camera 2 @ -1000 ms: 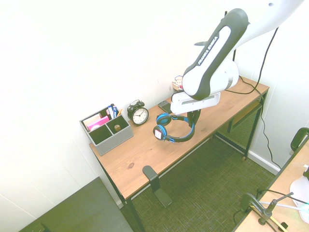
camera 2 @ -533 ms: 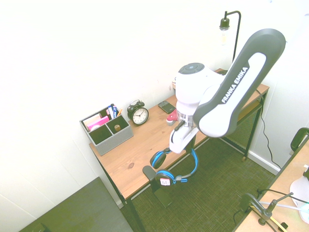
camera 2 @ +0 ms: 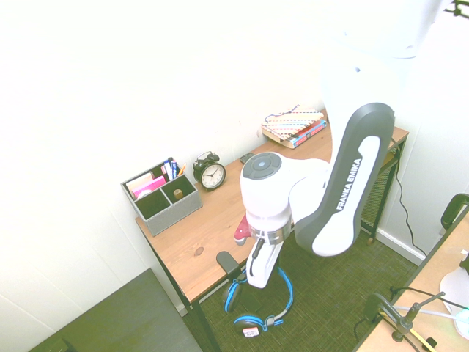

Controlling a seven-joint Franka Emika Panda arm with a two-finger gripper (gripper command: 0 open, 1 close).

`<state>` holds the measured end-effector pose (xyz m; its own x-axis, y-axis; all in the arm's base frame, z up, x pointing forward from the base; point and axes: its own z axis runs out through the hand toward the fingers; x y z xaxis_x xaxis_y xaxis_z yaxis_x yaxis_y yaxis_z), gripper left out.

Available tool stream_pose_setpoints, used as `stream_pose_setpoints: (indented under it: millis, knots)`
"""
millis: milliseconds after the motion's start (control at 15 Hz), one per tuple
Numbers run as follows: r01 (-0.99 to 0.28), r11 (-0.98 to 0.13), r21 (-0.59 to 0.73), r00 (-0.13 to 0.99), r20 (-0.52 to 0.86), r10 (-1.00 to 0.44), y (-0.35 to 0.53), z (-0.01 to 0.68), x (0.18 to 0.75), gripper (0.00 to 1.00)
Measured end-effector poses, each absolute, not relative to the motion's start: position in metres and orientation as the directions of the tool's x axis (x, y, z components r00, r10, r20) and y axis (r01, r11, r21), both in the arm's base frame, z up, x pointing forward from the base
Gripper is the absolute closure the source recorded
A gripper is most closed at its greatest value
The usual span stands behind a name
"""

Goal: Hang the headphone

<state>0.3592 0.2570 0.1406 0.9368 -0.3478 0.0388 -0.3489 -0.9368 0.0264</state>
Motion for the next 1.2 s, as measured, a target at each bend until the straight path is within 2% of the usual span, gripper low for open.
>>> stream_pose_setpoints:
  millis: [400, 800, 867, 1200]
  knots:
    - [-0.349, -0.932, 0.097, 0.937, 0.015, -0.349, 0.266, 0.065, 0.38, 1.0]
    - [-0.35, -0.932, 0.097, 0.937, 0.02, -0.349, 0.277, 0.059, 0.387, 1.0]
    - [-0.351, -0.931, 0.104, 0.936, 0.021, -0.35, 0.277, 0.059, 0.388, 0.0]
    - [-0.359, -0.926, 0.118, 0.933, 0.018, -0.359, 0.281, 0.061, 0.391, 0.0]
